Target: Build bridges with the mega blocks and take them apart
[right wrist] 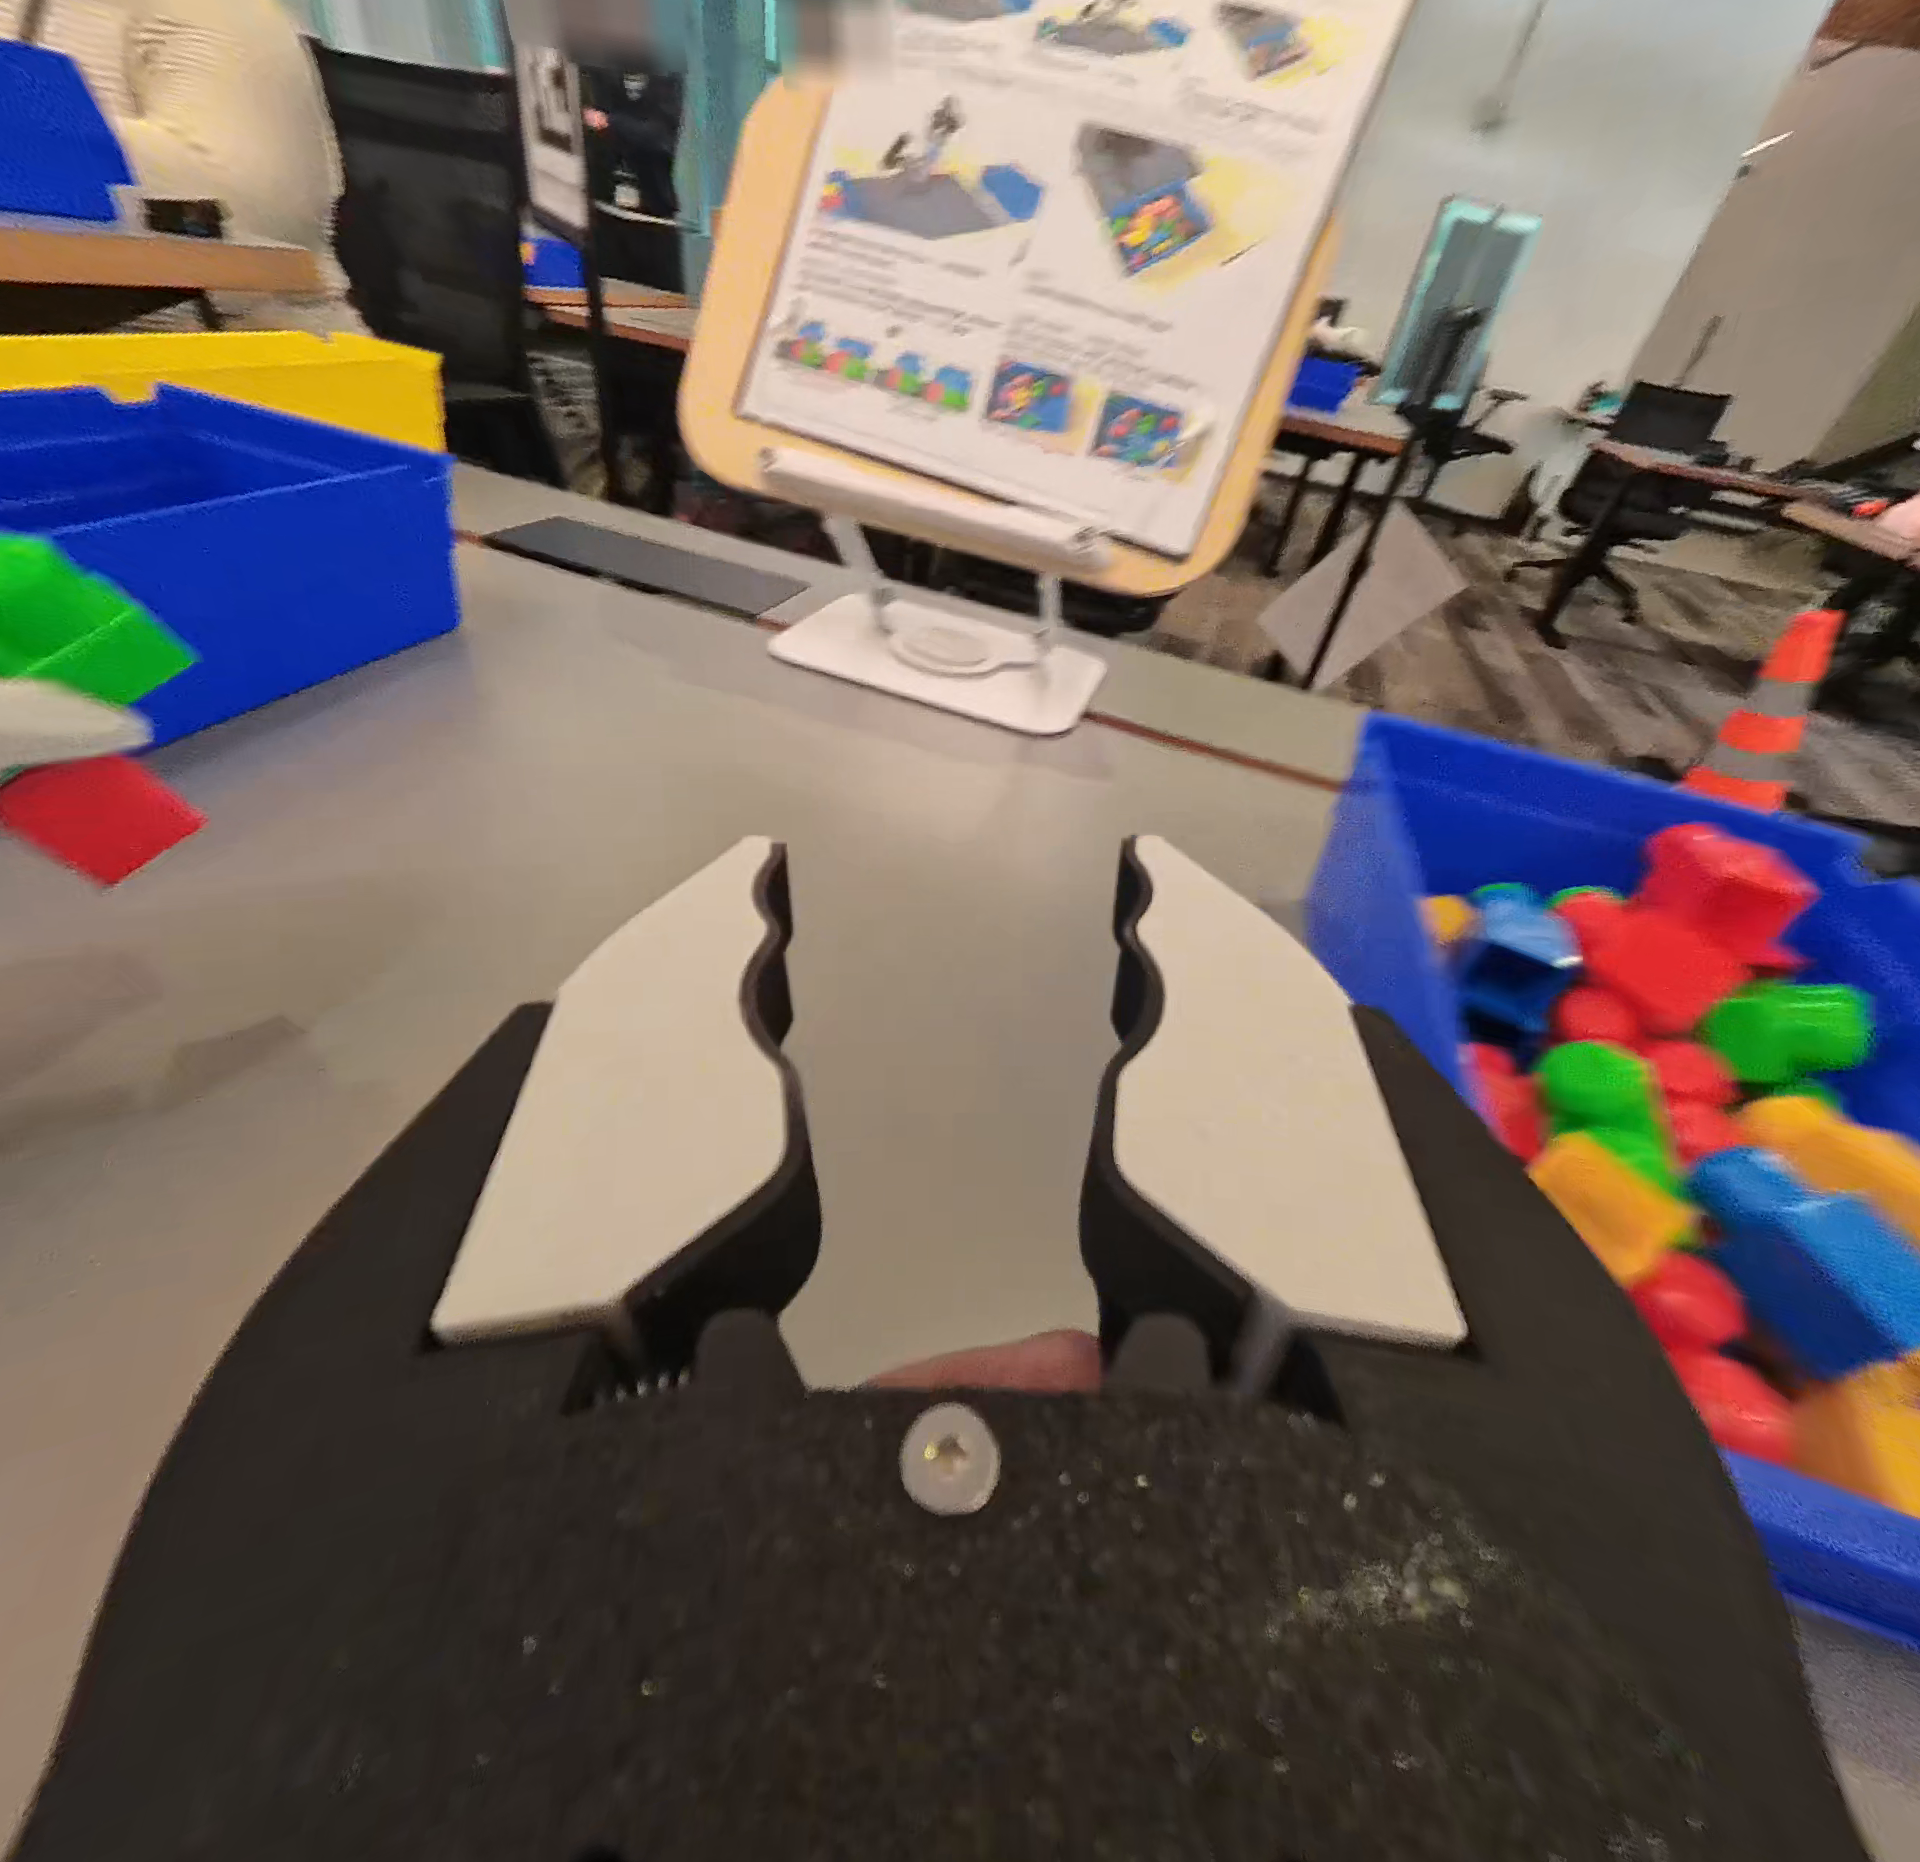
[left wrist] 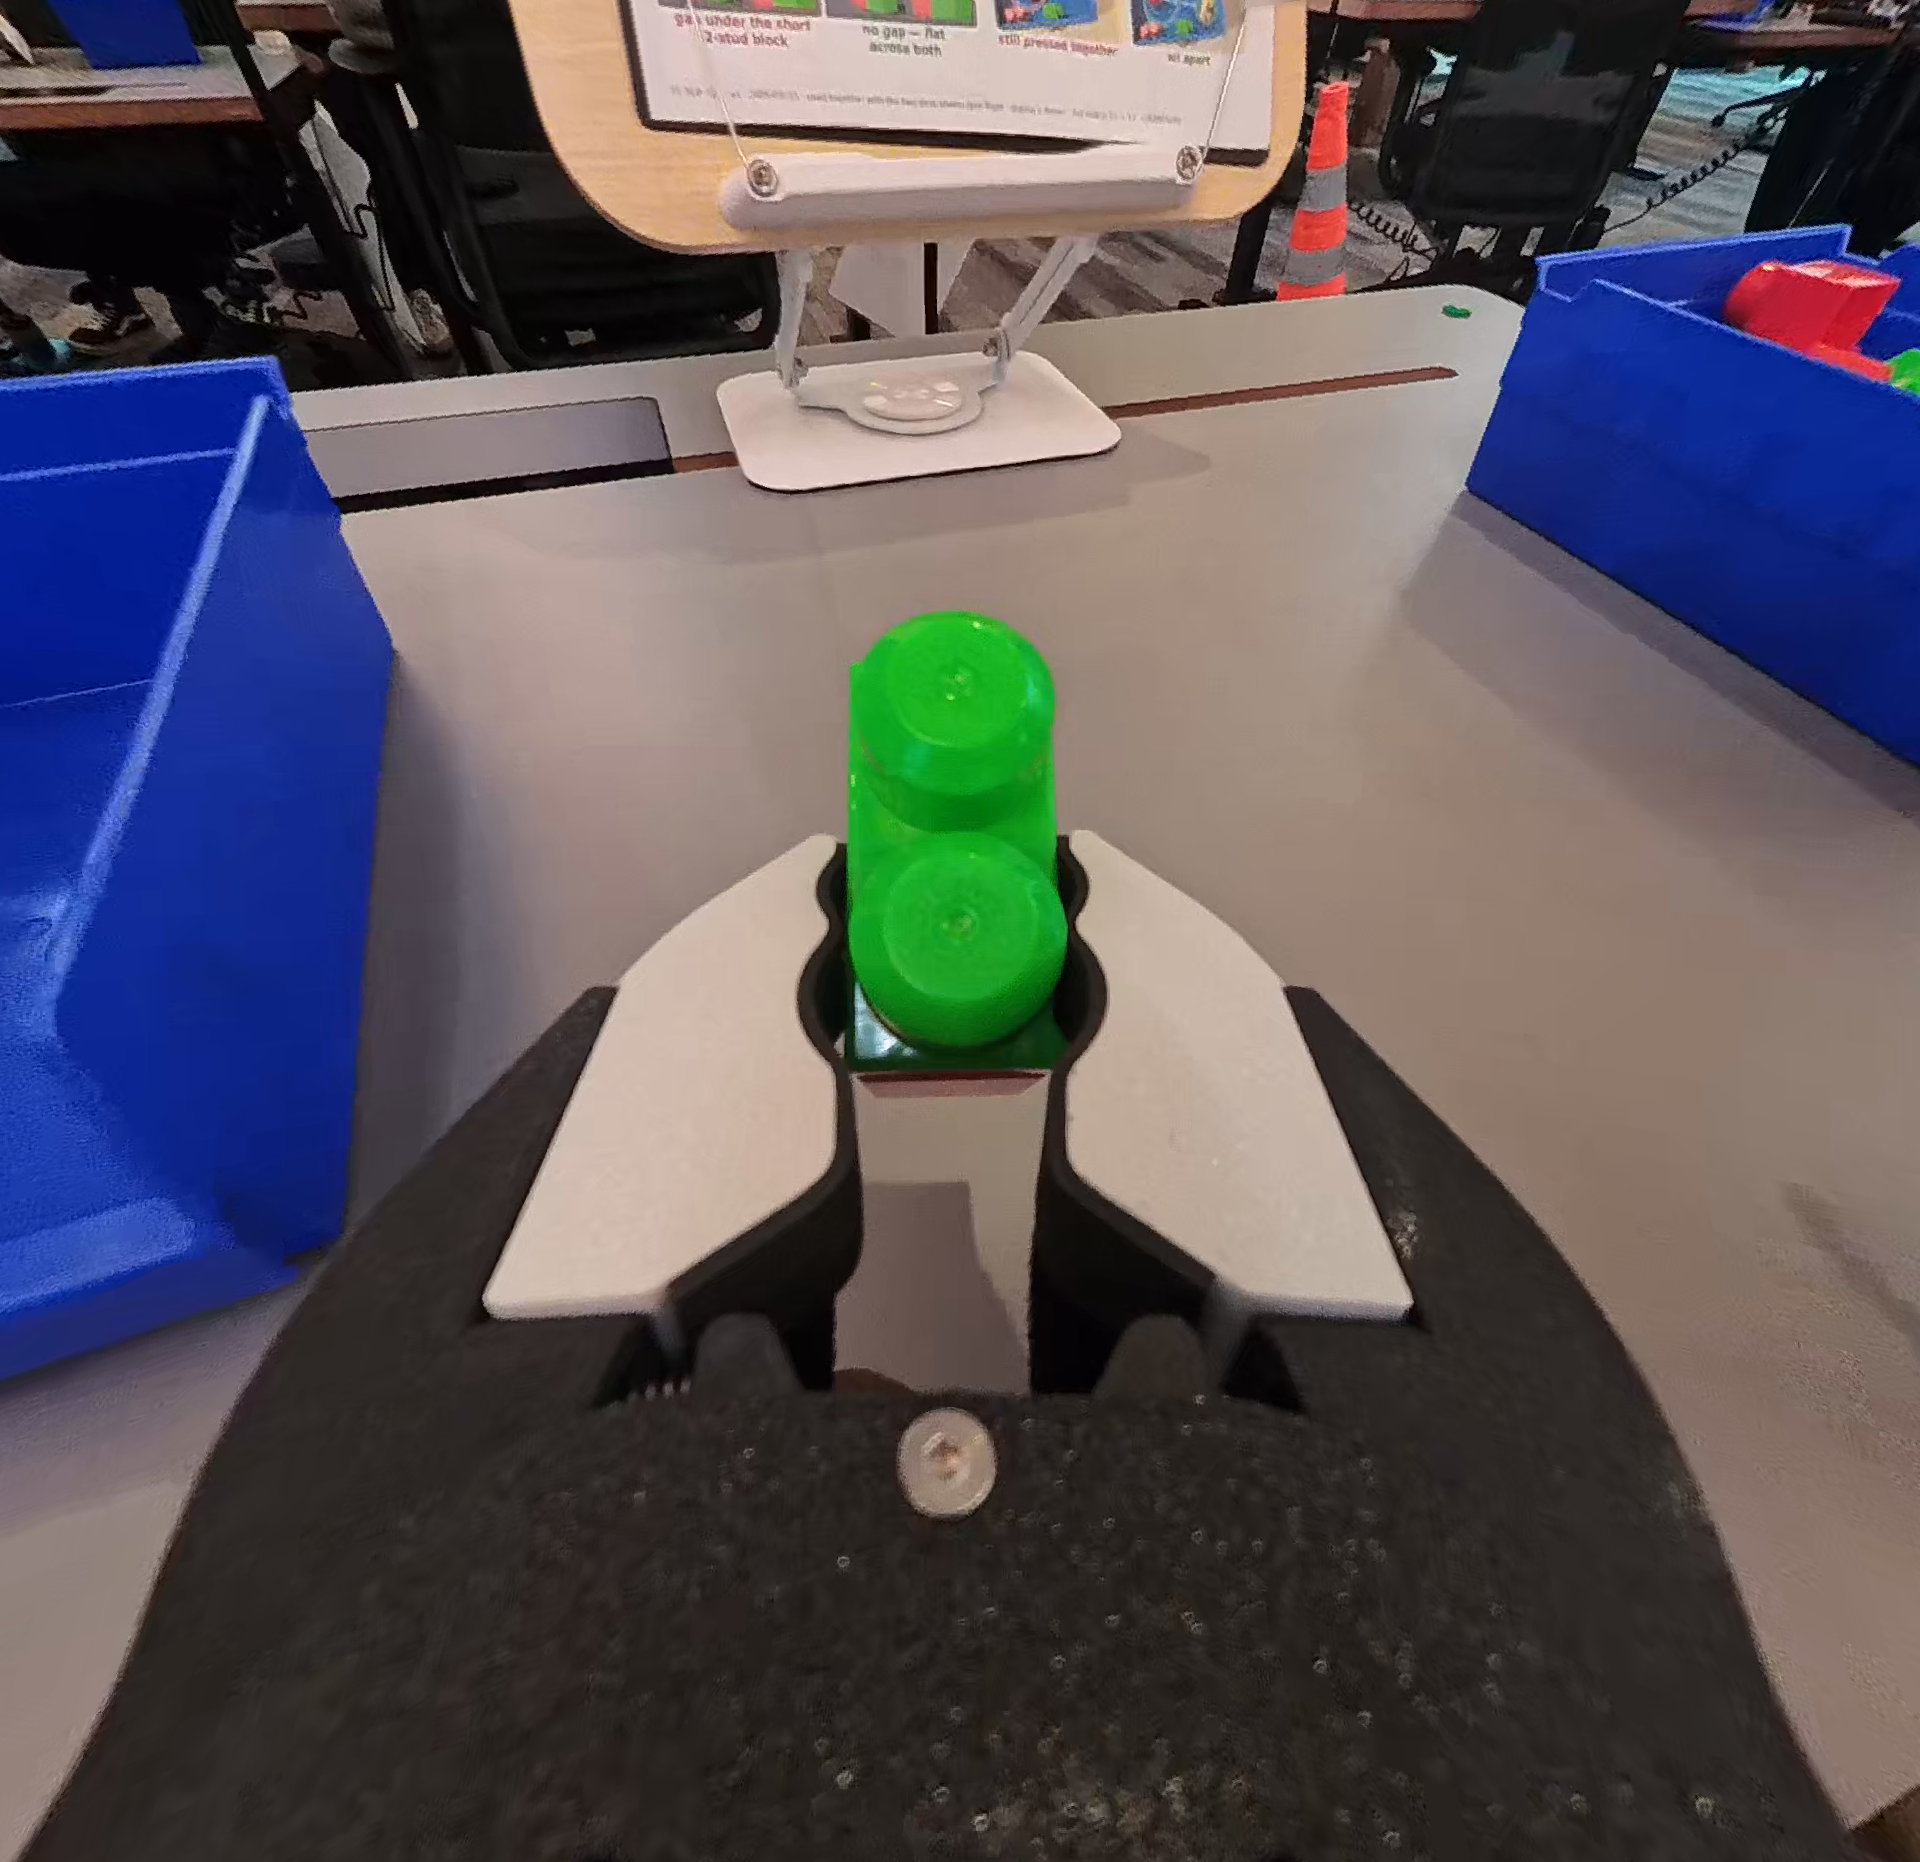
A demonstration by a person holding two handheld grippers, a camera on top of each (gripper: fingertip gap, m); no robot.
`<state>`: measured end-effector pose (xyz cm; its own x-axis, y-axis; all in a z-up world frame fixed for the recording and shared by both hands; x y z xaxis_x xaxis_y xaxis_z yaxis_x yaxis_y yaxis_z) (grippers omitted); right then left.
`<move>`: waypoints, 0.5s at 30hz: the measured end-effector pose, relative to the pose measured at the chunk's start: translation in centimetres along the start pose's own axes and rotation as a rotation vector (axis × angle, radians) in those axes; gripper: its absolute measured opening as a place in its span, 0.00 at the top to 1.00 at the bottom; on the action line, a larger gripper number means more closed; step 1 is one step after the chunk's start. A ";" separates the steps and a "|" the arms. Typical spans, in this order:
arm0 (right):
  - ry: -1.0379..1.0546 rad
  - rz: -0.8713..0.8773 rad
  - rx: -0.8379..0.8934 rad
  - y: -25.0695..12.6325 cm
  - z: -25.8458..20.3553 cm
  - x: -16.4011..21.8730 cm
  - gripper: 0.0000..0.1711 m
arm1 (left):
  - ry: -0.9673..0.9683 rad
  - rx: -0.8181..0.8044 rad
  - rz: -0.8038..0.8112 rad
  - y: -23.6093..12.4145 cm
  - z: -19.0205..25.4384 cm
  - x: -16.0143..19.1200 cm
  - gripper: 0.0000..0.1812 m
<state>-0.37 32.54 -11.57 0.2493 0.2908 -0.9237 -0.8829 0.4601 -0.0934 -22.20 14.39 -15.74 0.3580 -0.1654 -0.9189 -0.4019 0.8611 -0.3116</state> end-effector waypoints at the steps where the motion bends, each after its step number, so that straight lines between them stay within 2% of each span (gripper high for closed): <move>1: 0.024 0.000 -0.028 0.3 -1.5 0.7 0.65 | 0.000 0.000 0.000 -0.1 -0.1 0.0 0.80; 6: 0.115 -0.063 -0.142 1.4 -5.3 3.7 0.64 | 0.004 0.012 0.000 -0.2 0.1 -0.1 0.80; 15: 0.143 -0.098 -0.128 1.3 -4.0 4.5 0.64 | 0.012 0.002 -0.008 -0.1 0.3 0.2 0.80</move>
<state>-2.01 31.09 -17.33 0.2859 0.1240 -0.9502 -0.9028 0.3673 -0.2237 -21.86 14.43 -15.80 0.3513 -0.1777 -0.9192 -0.3977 0.8605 -0.3183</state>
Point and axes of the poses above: each gripper's, where its closed fingertips meet, y out along the fingers, x out of its underside, z = x × y across the jaws, the point moved 5 cm from there along -y, back along the fingers, and after that the axes turned 14 degrees about -y, right-handed, at the moved point
